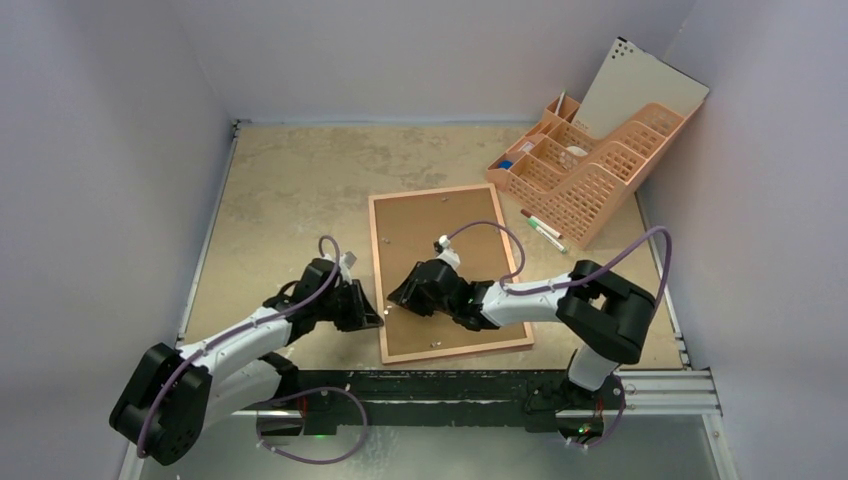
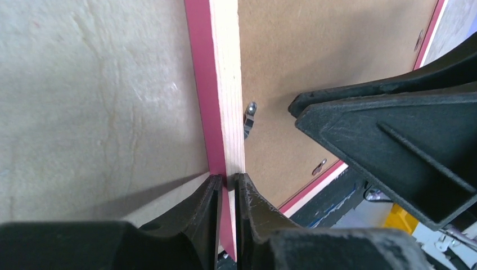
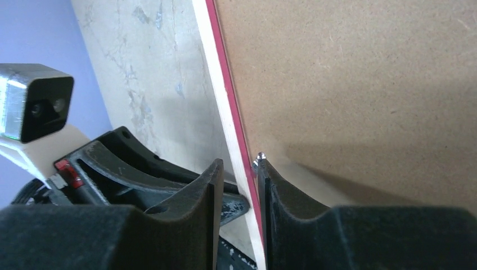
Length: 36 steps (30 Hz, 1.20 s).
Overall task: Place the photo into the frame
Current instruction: Install the photo frame at the center of the board.
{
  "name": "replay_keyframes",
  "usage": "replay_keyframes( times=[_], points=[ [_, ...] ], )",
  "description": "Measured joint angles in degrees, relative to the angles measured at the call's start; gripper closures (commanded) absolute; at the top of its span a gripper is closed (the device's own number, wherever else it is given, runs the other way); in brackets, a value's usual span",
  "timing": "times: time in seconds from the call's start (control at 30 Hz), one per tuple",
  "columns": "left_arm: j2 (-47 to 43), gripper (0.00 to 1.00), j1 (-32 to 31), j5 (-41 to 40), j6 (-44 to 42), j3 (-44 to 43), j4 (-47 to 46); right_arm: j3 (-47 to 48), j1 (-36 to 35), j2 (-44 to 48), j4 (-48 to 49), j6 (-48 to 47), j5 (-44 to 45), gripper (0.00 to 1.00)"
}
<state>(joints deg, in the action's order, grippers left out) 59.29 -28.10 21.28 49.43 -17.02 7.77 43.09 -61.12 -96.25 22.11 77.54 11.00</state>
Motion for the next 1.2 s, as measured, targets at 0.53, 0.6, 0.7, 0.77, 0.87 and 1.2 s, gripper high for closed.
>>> replay_keyframes(
  times=[0.53,0.6,0.7,0.77,0.87,1.2],
  points=[
    [-1.4,0.95,-5.2,-1.33,1.05,0.63,1.66,-1.33,-2.6,2.34,-2.14,-0.17,0.46,0.84],
    [-1.44,0.95,-5.42,-1.7,1.2,0.42,1.92,-1.33,-2.62,1.66,-2.12,-0.37,0.37,0.86],
    [-1.9,0.96,-5.53,-2.27,1.84,0.35,2.47,-1.01,-2.62,0.09,-2.08,-0.83,0.02,0.92],
    [-2.19,0.97,-5.73,-2.71,2.12,0.35,2.73,-0.9,-2.62,-1.07,-1.57,-1.27,-0.04,0.95],
    [-2.25,0.97,-5.79,-3.08,2.51,0.22,3.1,-0.9,-2.62,-1.64,-0.26,-1.7,-0.26,1.0],
    [-1.44,0.98,-5.84,-3.5,2.58,-0.63,4.07,-1.31,-2.62,-1.62,2.54,-2.75,0.26,1.0]
  ],
)
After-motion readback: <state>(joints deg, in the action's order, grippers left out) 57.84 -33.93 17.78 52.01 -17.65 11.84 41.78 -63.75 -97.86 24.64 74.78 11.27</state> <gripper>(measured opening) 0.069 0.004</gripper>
